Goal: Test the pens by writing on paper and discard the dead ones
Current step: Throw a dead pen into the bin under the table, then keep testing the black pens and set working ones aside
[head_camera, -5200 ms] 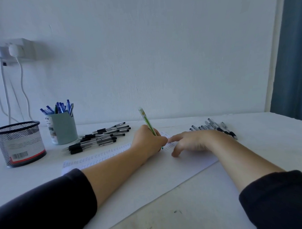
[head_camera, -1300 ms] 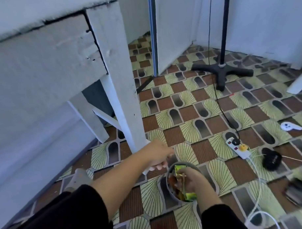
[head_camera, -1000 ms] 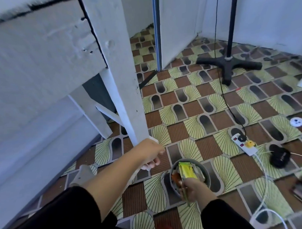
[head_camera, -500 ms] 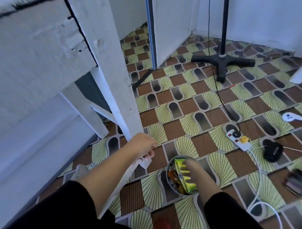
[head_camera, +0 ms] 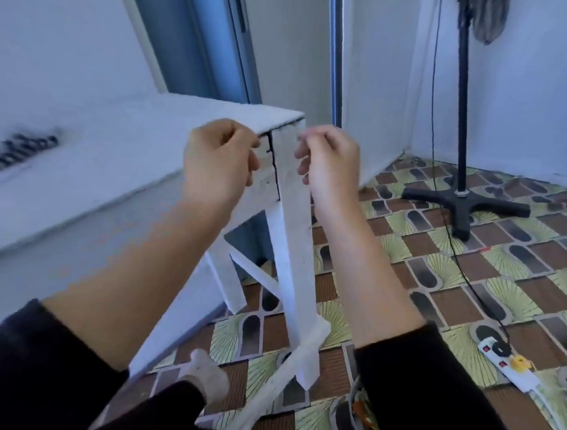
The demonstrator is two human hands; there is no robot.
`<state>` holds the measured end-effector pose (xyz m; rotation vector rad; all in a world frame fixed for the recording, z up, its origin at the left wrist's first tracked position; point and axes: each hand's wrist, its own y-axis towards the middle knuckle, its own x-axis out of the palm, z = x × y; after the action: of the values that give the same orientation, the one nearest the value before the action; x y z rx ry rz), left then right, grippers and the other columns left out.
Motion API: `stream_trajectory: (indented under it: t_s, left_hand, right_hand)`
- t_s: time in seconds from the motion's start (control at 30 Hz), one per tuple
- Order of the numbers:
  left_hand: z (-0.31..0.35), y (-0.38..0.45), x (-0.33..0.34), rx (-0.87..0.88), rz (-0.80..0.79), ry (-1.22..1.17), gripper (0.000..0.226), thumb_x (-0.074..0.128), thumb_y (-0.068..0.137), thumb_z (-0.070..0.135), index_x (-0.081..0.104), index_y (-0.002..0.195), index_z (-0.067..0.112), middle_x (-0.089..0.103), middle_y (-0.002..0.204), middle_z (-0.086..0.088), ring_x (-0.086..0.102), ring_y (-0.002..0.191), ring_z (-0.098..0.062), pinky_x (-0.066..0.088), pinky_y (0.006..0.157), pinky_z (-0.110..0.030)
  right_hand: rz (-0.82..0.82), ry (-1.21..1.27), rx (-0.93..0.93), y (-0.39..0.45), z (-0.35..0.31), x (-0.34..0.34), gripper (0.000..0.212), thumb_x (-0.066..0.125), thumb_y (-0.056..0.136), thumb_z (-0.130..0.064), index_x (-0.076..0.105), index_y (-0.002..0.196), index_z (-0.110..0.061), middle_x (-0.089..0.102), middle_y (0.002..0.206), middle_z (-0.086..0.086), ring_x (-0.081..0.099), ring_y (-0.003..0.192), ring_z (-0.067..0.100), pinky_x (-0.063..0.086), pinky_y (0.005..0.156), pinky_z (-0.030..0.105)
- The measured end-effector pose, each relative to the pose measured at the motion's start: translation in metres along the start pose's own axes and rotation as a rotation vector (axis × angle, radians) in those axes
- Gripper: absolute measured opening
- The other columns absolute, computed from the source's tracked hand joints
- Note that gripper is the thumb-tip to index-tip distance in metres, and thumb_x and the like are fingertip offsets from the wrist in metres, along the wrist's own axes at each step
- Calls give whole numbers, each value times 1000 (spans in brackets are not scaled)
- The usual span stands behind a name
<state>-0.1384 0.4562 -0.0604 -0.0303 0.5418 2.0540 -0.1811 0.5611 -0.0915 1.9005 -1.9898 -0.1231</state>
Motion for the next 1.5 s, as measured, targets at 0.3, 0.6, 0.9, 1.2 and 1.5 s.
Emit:
stream_trajectory:
  t_s: [0.3,0.6,0.9,1.2,1.5]
  left_hand:
    - [49,15,-162,-117,333,-122,20,48,83,6,60,67,8,52,44,0,40,40,-18,31,44,-21]
    - [38,12,-359,-178,708,134,18,48,82,5,58,67,8,54,55,-4,39,38,-14,28,45,-18]
    - [-6,26,-494,-422,746,573,19,52,90,3,58,73,11,59,75,-6,52,62,-19,41,51,-23]
    - [-62,45,-506,-679,297,1294,14,41,81,6,40,69,14,61,102,-16,60,98,-32,49,87,-40]
    - [-62,27,-514,-685,407,1340,16,48,77,14,57,90,14,60,87,-2,55,81,-21,42,72,-32]
  right_hand:
    - [-429,6,-216,-24,-81,150,26,46,90,-7,57,69,-18,57,62,-3,48,54,11,33,50,22]
    - [-1088,-338,-281,-75,-88,326,25,44,94,-14,61,98,3,64,86,15,47,64,20,36,58,27]
    - [-1498,-656,-301,-87,-80,420,23,55,91,-14,65,110,-8,57,94,0,51,88,18,39,78,25]
    - [-1385,-707,-453,-73,-25,437,17,54,86,-19,59,96,-31,52,116,-8,50,118,15,41,97,32]
    - [-1457,-723,-343,-72,-18,438,27,50,90,-8,65,99,-29,59,94,-9,53,89,10,38,72,20]
